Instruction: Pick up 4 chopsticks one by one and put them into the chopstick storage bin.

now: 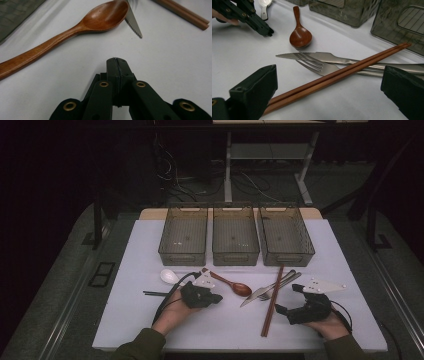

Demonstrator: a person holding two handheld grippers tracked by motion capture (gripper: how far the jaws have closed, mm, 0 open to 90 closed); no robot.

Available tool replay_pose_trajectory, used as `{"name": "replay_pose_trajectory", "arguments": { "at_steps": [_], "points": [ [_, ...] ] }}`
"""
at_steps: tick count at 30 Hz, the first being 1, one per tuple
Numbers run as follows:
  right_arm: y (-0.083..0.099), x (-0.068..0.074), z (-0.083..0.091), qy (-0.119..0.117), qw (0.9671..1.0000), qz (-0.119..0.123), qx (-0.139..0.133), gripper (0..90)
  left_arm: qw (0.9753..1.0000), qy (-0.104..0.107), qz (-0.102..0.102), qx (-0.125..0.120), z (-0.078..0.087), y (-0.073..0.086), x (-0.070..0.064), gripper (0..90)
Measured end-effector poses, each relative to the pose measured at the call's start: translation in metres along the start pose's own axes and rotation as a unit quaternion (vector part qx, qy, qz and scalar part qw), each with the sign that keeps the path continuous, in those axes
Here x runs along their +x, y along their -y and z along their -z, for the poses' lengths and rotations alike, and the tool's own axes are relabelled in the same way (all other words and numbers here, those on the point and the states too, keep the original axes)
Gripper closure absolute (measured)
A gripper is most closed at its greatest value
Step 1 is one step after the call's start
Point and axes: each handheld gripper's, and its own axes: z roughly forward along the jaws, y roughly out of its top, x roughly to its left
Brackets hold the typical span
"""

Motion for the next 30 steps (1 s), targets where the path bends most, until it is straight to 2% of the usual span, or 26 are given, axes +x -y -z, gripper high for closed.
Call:
{"name": "replay_pose_trajectory", "arguments": {
  "at_steps": [5,11,15,21,27,30],
  "points": [
    [0.0,0.0,0.0,0.0,1.0,0.001,0.0,0.7,0.9996,-0.025,0.009,-0.01,0.018,0.003,0.009,89.0],
    [0.0,0.0,0.001,0.0,1.0,0.0,-0.001,0.7,0.9967,-0.072,0.035,0.01,0.048,0.025,0.026,89.0],
    [0.0,0.0,0.001,0.0,1.0,0.0,0.0,0.7,0.993,-0.098,0.064,0.016,0.074,0.048,0.036,89.0],
    [0.0,0.0,0.0,0.0,1.0,0.0,0.0,0.7,0.9852,-0.138,0.1,0.015,0.106,0.073,0.047,89.0],
    [0.0,0.0,0.0,0.0,1.0,0.0,0.0,0.7,0.9766,-0.173,0.126,0.025,0.119,0.09,0.061,89.0],
    [0.0,0.0,0.0,0.0,1.0,0.0,0.0,0.7,0.9742,-0.178,0.136,0.029,0.122,0.095,0.066,89.0]
  ]
}}
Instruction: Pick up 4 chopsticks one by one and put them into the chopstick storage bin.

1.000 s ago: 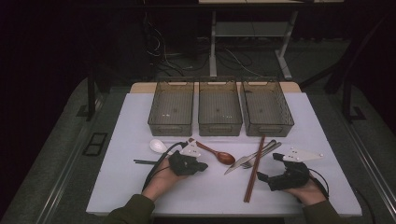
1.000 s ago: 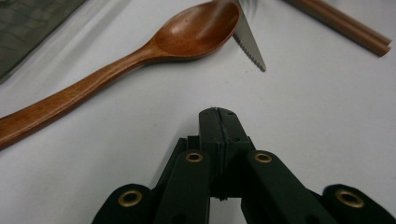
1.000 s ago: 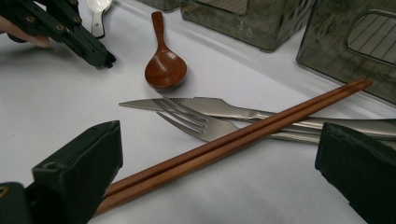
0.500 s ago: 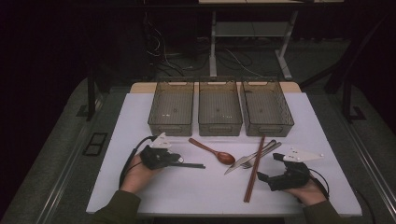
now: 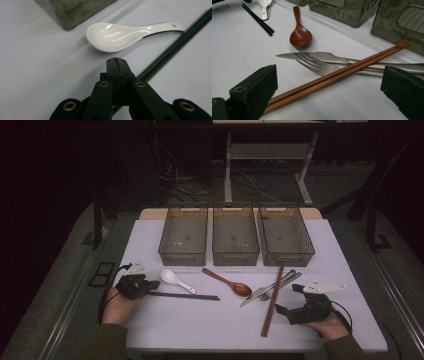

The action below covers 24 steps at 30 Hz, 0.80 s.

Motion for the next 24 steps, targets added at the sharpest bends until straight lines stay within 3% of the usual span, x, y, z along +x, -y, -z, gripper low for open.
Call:
{"name": "replay_pose_trajectory", "arguments": {
  "at_steps": [5,10,24],
  "points": [
    [0.0,0.0,0.0,0.0,1.0,-0.001,0.0,0.7,0.9999,-0.002,0.007,0.014,0.001,0.005,0.004,89.1],
    [0.0,0.0,0.0,0.0,1.0,-0.001,0.0,0.7,0.9996,0.0,0.024,0.013,0.001,0.01,0.007,89.0],
    [0.0,0.0,0.0,0.001,1.0,-0.001,0.001,0.7,0.9992,0.008,0.029,0.028,0.009,0.015,-0.002,89.1]
  ]
}}
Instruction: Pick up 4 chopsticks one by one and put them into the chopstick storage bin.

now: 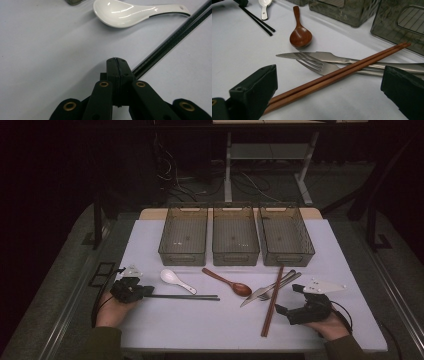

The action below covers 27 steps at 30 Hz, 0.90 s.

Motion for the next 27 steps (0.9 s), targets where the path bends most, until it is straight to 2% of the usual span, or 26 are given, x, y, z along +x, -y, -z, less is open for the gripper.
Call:
{"name": "replay_pose_trajectory", "arguments": {
  "at_steps": [7,21,24,26,27],
  "points": [
    [0.0,0.0,0.0,0.0,1.0,0.001,0.001,0.7,0.9999,0.006,-0.006,0.008,0.006,0.006,-0.008,89.1],
    [0.0,0.0,0.0,0.0,1.0,0.002,0.002,0.7,0.9997,0.022,0.0,0.013,0.014,0.017,-0.025,89.1],
    [0.0,0.0,-0.001,-0.001,1.0,0.003,0.002,0.7,0.9996,0.026,-0.004,0.006,0.014,0.014,-0.026,89.0],
    [0.0,0.0,-0.001,-0.001,1.0,0.004,0.003,0.7,0.9993,0.032,-0.017,-0.005,0.014,0.009,-0.028,88.9],
    [0.0,0.0,-0.001,-0.002,1.0,0.004,0.003,0.7,0.999,0.039,-0.017,-0.014,0.014,0.006,-0.03,86.3]
  ]
}}
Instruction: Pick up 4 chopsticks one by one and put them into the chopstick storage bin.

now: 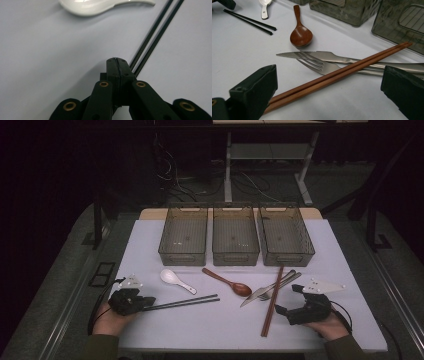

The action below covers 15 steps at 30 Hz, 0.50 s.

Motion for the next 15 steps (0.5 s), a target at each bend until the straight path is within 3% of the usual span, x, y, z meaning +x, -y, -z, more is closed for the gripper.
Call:
{"name": "replay_pose_trajectory", "arguments": {
  "at_steps": [4,8,15],
  "points": [
    [0.0,0.0,-0.001,-0.001,1.0,-0.001,0.001,0.7,0.999,0.028,-0.019,-0.028,-0.006,-0.015,-0.01,80.7],
    [0.0,0.0,-0.001,-0.002,1.0,-0.001,0.001,0.7,0.9966,0.057,-0.048,-0.037,-0.018,-0.031,-0.021,76.7],
    [0.0,0.0,-0.001,-0.002,1.0,-0.001,0.002,0.7,0.9904,0.101,-0.09,-0.029,-0.044,-0.05,-0.035,75.9]
  ]
}}
